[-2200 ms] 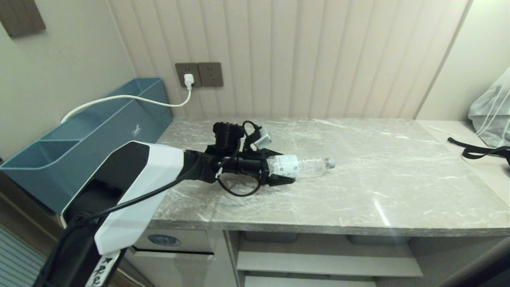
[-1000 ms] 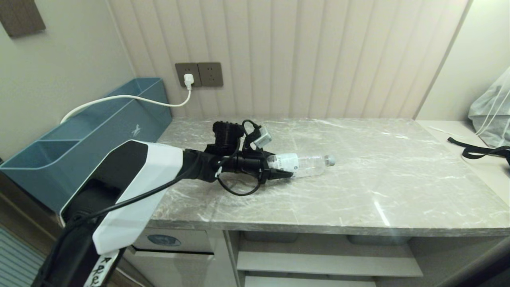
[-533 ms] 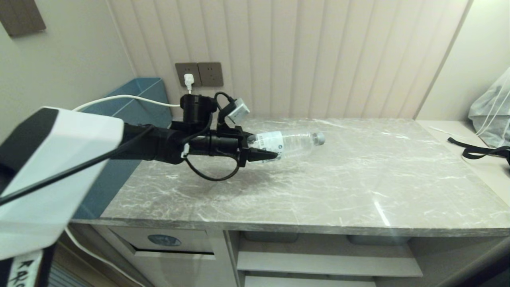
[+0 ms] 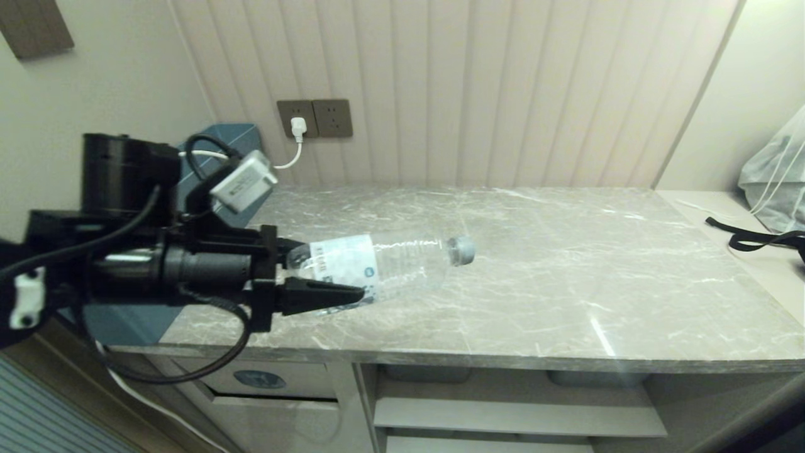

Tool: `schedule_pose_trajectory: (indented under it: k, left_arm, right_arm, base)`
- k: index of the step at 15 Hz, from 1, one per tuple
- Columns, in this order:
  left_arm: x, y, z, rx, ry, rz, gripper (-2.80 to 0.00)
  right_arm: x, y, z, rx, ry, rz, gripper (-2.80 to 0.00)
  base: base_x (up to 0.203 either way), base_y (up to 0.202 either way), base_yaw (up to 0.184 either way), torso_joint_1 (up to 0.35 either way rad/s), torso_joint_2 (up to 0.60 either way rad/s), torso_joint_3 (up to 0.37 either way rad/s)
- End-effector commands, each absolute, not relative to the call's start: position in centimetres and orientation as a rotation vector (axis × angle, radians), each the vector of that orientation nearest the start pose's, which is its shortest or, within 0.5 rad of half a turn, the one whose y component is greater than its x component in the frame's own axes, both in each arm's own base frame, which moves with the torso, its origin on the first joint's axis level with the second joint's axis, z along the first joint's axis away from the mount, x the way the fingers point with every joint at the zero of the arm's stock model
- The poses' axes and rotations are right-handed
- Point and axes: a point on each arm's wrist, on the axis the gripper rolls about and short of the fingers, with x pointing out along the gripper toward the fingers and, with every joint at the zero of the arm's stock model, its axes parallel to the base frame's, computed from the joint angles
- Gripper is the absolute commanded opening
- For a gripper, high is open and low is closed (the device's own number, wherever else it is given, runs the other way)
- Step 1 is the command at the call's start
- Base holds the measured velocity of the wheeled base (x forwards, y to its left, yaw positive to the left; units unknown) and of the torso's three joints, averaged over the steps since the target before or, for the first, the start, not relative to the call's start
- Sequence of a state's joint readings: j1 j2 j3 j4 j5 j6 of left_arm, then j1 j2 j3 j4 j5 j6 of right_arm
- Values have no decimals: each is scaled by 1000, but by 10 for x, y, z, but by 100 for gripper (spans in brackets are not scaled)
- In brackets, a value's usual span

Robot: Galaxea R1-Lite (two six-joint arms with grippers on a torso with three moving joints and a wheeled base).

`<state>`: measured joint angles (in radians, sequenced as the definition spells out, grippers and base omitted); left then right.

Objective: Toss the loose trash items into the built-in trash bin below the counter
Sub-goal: Put the garbage in the trash can

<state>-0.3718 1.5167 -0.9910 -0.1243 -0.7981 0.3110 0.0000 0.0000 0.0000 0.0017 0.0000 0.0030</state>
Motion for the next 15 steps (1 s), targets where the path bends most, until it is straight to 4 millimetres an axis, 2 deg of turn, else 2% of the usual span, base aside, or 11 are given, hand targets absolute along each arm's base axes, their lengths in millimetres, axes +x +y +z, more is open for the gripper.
schedule_pose_trajectory:
  k: [1, 4, 8, 15]
  left_arm:
    - [187, -87, 259, 208, 139, -1130, -280]
    - [162, -71, 262, 219, 146, -860, -280]
    - [144, -57, 259, 135, 189, -560, -280]
    - [126, -43, 232, 42, 260, -461, -280]
  right_arm:
    - [-23, 0, 75, 3, 2, -1, -280]
    - [-23, 0, 75, 3, 1, 0, -280]
    - [-23, 0, 75, 5, 2, 0, -280]
    - [-23, 0, 75, 3, 2, 0, -280]
  base:
    - [0, 0, 0, 0, 0, 0]
    - [0, 0, 0, 0, 0, 0]
    - [0, 0, 0, 0, 0, 0]
    - [0, 0, 0, 0, 0, 0]
